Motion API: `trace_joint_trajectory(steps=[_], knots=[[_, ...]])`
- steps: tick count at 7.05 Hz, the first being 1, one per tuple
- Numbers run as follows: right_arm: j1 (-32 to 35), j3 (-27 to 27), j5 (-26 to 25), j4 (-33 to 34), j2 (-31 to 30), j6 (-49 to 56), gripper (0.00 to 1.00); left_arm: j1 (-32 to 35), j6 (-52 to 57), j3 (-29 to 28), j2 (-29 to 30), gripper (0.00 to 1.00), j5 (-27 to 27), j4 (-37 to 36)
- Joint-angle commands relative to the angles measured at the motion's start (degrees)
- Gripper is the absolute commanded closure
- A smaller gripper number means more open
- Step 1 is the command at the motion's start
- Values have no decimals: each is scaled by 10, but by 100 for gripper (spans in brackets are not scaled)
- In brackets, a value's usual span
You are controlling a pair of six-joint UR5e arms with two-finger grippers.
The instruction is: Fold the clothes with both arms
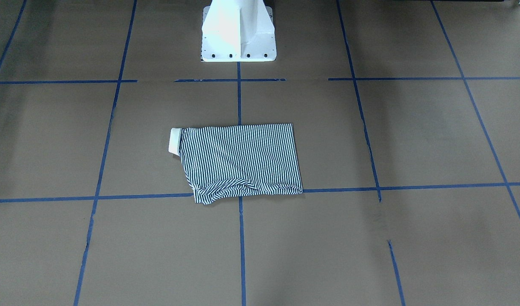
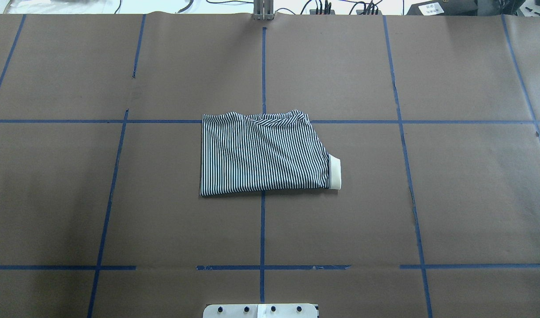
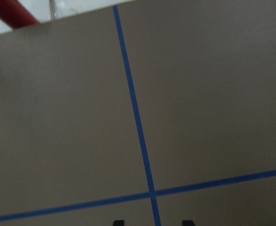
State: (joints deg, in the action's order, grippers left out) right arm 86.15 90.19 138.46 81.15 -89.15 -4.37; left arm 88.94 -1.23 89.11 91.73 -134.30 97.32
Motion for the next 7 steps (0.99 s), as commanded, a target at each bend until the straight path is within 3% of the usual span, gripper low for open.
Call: trace_joint_trajectory(steps=[1, 5, 6, 7], knots=[[-4, 0, -6, 6, -16, 11, 0, -2, -2, 6, -74, 0, -7, 96], [-5, -7, -28, 2, 1, 10, 0, -3, -1, 7, -70, 0, -8, 118], [-5, -22, -25, -2, 2, 10, 0, 1, -1, 39, -80, 0, -12, 113], [-5, -10, -21, -3, 3, 2, 0, -2, 0, 59, -92, 0, -11, 47]])
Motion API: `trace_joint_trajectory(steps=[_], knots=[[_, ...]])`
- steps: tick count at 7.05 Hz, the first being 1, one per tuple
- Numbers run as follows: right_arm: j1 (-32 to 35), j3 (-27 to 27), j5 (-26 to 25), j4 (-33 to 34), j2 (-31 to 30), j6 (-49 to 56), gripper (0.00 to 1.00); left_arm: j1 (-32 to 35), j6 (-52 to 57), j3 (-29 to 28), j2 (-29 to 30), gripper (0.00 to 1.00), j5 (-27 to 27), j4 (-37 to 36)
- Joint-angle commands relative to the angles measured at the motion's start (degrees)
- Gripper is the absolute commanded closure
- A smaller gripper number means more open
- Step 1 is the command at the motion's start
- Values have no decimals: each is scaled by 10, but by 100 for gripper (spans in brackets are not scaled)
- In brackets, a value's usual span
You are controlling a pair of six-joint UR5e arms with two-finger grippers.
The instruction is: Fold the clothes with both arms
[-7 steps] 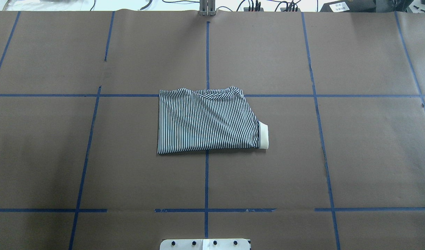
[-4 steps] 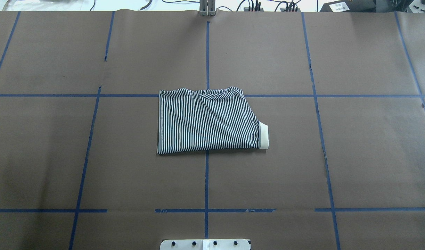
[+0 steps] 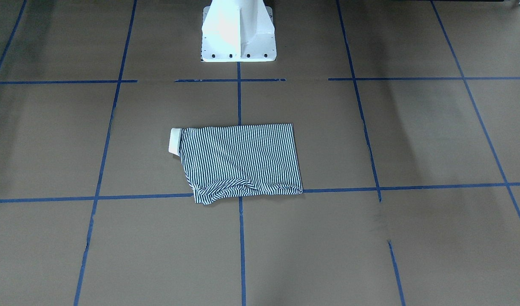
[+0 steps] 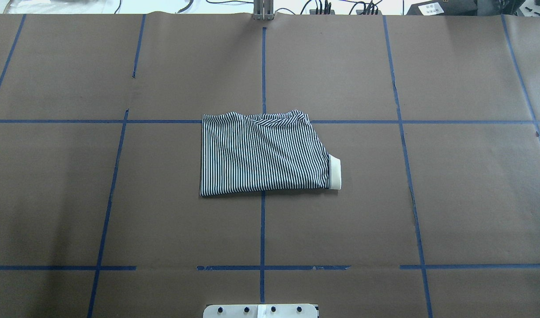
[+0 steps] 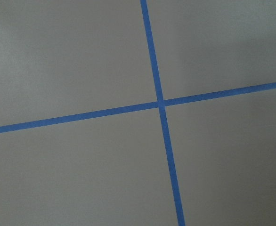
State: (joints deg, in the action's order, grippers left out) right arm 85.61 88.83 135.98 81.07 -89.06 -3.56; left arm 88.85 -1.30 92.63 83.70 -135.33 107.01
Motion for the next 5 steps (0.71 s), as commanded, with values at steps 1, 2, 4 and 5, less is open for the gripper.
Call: trace_joint_trajectory(steps=[1, 2, 4, 5], knots=[[0, 19, 6, -1, 0, -7, 0, -2, 1, 37, -14, 0, -1, -76], [0, 20, 7, -1, -1, -7, 0, -2, 0, 34, -13, 0, -3, -70], [0, 20, 2, -2, -2, -7, 0, -3, 1, 59, -11, 0, -2, -71], [0, 21, 4, -2, -6, -7, 0, -3, 2, 69, -8, 0, 2, -70]])
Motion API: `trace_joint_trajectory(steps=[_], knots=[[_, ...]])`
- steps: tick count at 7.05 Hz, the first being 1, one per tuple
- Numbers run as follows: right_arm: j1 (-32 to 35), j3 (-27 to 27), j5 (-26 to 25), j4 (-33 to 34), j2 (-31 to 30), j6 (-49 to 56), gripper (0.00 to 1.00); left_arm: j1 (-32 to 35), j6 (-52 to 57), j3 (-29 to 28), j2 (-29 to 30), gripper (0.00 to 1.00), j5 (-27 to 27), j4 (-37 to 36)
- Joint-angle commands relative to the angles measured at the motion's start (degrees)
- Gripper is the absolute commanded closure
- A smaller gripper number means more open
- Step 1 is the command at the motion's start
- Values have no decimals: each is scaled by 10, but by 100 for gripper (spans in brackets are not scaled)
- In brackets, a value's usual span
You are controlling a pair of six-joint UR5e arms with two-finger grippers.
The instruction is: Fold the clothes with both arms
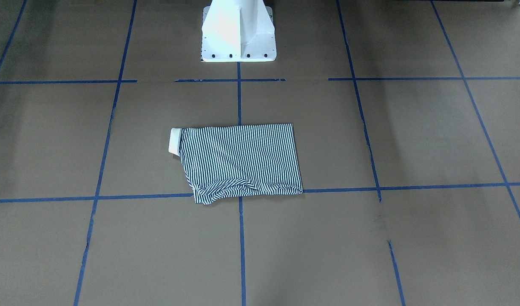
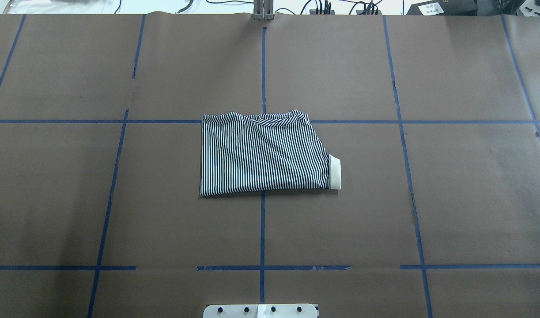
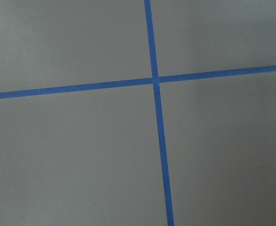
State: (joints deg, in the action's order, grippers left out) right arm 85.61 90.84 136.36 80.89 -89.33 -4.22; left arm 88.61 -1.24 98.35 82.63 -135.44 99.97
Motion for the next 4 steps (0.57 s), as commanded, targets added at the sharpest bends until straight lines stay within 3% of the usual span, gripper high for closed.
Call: trace_joint_trajectory(steps=[1, 4], knots=[[0, 0, -2, 0, -4, 0, 0, 0, 2, 29, -2, 0, 4, -1], [-2, 9, 0, 8, -10, 7, 0, 0, 0, 25, -6, 0, -1, 0]])
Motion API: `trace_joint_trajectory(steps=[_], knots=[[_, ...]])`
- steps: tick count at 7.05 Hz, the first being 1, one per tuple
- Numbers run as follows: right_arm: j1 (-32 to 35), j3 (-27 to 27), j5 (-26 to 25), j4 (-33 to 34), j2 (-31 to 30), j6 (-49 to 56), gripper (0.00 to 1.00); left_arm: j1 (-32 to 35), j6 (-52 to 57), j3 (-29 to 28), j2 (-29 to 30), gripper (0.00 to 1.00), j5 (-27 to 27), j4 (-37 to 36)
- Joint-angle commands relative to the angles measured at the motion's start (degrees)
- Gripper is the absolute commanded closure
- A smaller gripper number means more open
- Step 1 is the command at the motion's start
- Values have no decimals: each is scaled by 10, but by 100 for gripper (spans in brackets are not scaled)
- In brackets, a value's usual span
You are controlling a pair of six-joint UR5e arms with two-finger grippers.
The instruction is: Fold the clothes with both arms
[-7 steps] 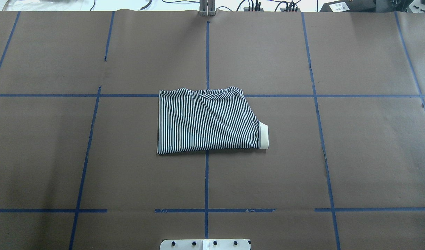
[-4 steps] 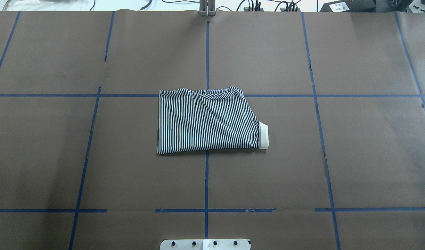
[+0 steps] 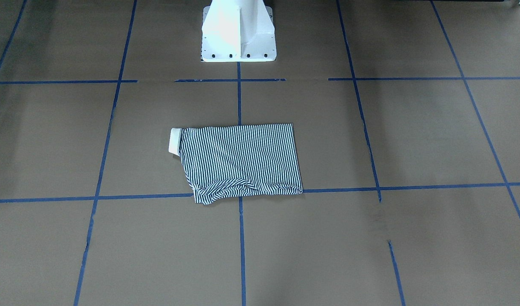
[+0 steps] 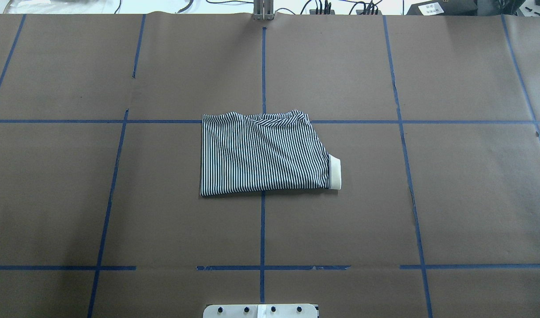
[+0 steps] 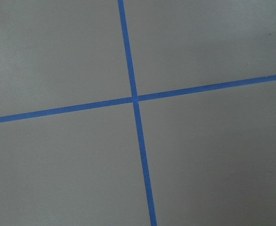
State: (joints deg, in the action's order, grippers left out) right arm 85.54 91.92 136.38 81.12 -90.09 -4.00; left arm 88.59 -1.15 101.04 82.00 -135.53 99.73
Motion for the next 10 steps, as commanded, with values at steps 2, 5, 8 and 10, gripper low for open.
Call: trace_joint_trajectory(steps=[2, 5, 8, 10], knots=[[-6, 21, 7, 3, -28, 9, 0, 3, 0, 16, -4, 0, -3, -3], [-5, 32, 12, -1, -59, 29, 0, 4, 0, 27, -15, 0, -2, -5], [-6, 30, 11, 0, -64, 29, 0, 4, 0, 52, -15, 0, -3, -5], [-5, 35, 13, 1, -57, 28, 0, 6, -2, 85, -16, 0, -3, -6]])
